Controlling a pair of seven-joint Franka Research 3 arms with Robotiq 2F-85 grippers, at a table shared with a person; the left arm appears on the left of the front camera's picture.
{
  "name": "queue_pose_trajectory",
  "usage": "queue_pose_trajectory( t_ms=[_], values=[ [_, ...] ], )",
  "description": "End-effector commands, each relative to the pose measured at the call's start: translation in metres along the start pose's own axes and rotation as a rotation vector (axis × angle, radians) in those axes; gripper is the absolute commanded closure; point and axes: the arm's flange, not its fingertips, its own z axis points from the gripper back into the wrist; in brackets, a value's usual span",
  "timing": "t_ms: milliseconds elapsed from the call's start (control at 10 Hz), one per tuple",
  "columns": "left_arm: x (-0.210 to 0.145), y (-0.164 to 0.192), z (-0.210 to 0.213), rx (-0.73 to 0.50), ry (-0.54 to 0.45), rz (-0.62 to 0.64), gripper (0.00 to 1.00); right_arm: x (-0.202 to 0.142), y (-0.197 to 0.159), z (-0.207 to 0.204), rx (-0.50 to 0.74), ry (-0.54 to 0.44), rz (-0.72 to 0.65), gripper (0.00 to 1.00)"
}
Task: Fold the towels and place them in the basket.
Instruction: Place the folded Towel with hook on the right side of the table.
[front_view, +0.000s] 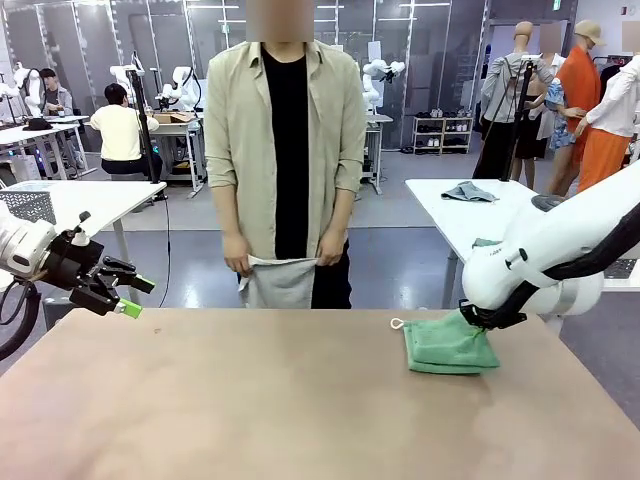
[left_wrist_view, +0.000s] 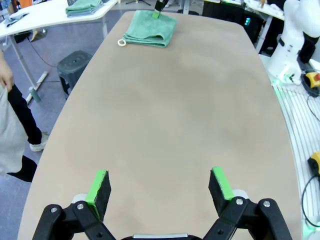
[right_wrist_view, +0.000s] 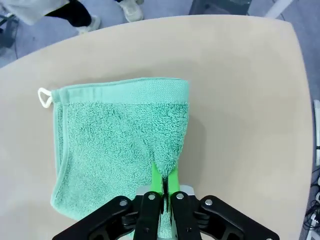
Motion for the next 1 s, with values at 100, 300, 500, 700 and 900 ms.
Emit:
queue_pose_trajectory(
  t_ms=[100,300,500,700,900],
  values=[
    [0.000,-0.001,0.000,-0.004,0.006,0.006,0.00,0.021,-0.025,-0.009,-0.015,-0.032,0.055,0.95],
    [0.000,-0.001,0.000,-0.004,0.006,0.006,0.00,0.031,-0.039,-0.011,-0.035,-0.023,0.063,0.95],
    [0.000,-0.001,0.000,-0.004,0.006,0.006,0.00,0.033,-0.055,-0.004,-0.032,-0.018,0.072,0.95],
    [0.000,-0.001,0.000,-0.004,0.006,0.006,0.00,0.031,-0.065,0.001,-0.056,-0.009,0.084,0.95],
    [0.000,-0.001,0.000,-0.004,0.006,0.006,0.00,0.029,-0.067,0.001,-0.071,-0.043,0.104,0.95]
  ],
)
